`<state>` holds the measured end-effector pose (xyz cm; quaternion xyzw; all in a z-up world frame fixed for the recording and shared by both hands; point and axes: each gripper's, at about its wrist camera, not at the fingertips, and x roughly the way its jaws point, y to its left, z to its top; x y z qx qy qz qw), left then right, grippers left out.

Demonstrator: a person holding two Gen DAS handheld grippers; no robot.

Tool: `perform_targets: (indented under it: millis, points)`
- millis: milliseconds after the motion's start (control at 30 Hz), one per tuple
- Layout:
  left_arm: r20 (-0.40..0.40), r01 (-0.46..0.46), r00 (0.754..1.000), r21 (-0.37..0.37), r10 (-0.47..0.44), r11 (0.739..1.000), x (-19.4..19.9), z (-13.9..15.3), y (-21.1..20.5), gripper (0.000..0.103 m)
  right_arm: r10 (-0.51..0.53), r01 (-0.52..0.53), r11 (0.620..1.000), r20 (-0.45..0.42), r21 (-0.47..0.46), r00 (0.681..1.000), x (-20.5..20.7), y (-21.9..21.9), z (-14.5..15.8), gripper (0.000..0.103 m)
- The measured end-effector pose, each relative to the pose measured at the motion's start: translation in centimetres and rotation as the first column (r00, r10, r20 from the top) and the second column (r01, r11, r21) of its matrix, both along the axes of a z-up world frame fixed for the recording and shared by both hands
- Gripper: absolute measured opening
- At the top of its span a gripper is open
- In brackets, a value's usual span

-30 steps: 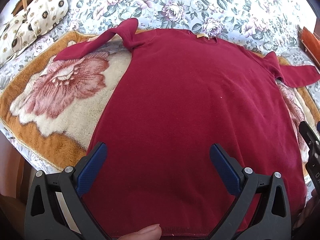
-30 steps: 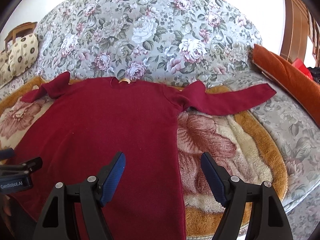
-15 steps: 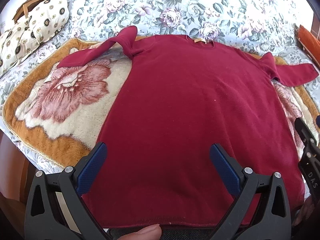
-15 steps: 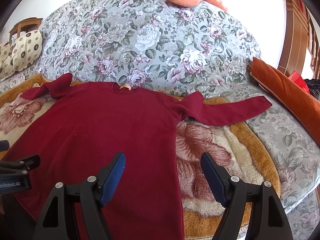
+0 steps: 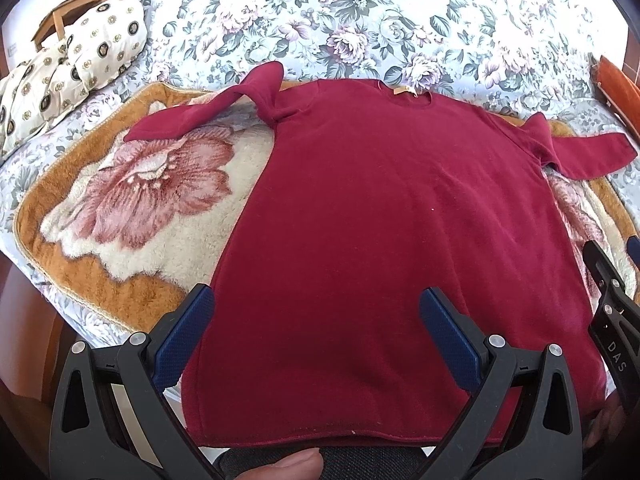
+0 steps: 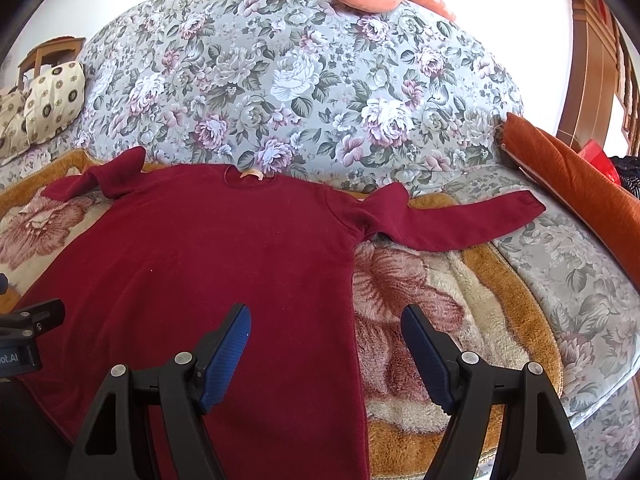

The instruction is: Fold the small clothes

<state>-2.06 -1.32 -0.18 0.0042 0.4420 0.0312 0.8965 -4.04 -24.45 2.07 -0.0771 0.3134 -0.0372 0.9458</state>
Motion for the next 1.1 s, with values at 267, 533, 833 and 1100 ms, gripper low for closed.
perform_targets:
  millis: [267,533,833,1100]
  points:
    - [0.014,-0.007,1.000,-0.013,0.007,1.000,-0.1,0.5,0.2,0.103,-0.003,0.004,1.000,0.012,-0.012,1.000,-0.3,0.2,0.3,0.075]
    - [0.018,-0.011,1.000,-0.030,0.011,0.999,0.5,0.2,0.3,0.103,0.036,-0.039,0.998,0.048,0.053,0.998,-0.9,0.9,3.8,0.075]
    - [-0.004,-0.017,1.000,-0.042,0.017,0.999,0.9,-1.0,1.0,0.103,0.130,-0.146,0.980,0.125,0.134,0.984,0.0,4.6,6.5,0.076]
    - [-0.006,0.009,1.000,-0.083,-0.009,0.996,1.3,-0.9,1.4,0.103,0.197,-0.203,0.971,0.061,0.124,0.979,6.7,5.9,4.9,0.075]
